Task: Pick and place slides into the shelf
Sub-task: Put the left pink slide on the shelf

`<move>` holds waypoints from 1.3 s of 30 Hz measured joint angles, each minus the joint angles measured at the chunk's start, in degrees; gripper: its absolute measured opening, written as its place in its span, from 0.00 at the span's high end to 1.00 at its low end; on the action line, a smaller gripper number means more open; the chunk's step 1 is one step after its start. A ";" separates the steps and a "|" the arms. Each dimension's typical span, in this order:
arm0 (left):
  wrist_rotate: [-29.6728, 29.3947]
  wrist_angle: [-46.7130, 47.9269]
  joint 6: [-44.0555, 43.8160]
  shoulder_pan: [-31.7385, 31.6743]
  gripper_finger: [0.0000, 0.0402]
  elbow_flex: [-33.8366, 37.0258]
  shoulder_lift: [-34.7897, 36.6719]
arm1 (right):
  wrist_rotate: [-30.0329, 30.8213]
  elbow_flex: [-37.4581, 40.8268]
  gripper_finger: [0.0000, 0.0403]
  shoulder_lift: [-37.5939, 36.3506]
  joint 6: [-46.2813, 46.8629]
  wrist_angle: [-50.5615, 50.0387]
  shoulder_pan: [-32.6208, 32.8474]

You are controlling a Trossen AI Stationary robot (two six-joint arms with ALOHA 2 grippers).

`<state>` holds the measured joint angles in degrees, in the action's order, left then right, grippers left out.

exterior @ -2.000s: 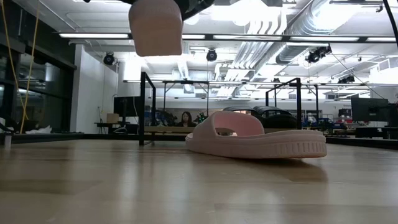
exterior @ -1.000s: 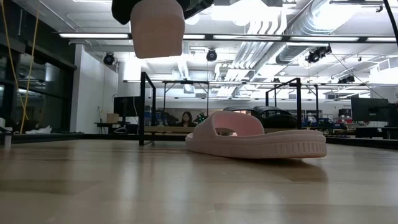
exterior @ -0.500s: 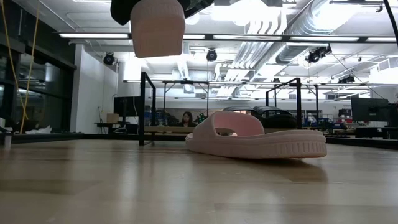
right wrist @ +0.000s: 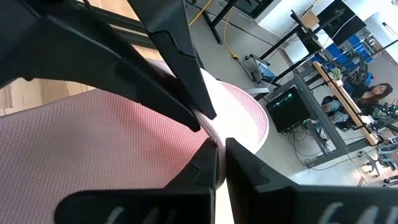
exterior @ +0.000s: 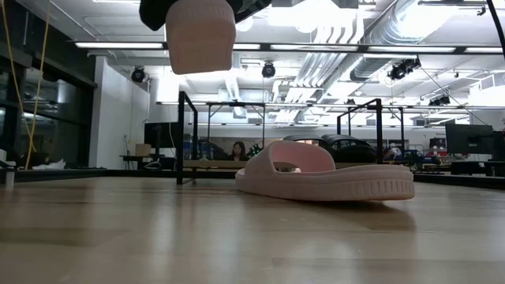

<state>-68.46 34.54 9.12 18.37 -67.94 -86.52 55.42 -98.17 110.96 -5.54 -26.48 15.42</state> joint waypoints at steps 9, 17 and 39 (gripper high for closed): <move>-0.40 0.42 -0.46 0.00 0.99 -0.01 0.00 | 0.04 -0.02 1.00 0.00 -0.70 0.15 0.00; -0.95 0.59 -0.60 0.02 1.00 0.00 0.00 | -0.44 -0.01 0.99 0.00 -0.46 0.15 -0.02; -1.49 2.50 -3.43 -0.56 0.68 0.00 -0.04 | -0.42 0.00 1.00 0.00 -0.48 0.99 0.27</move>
<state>-69.95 37.05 5.69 17.81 -67.94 -86.56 55.00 -98.17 110.96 -6.02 -25.49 15.69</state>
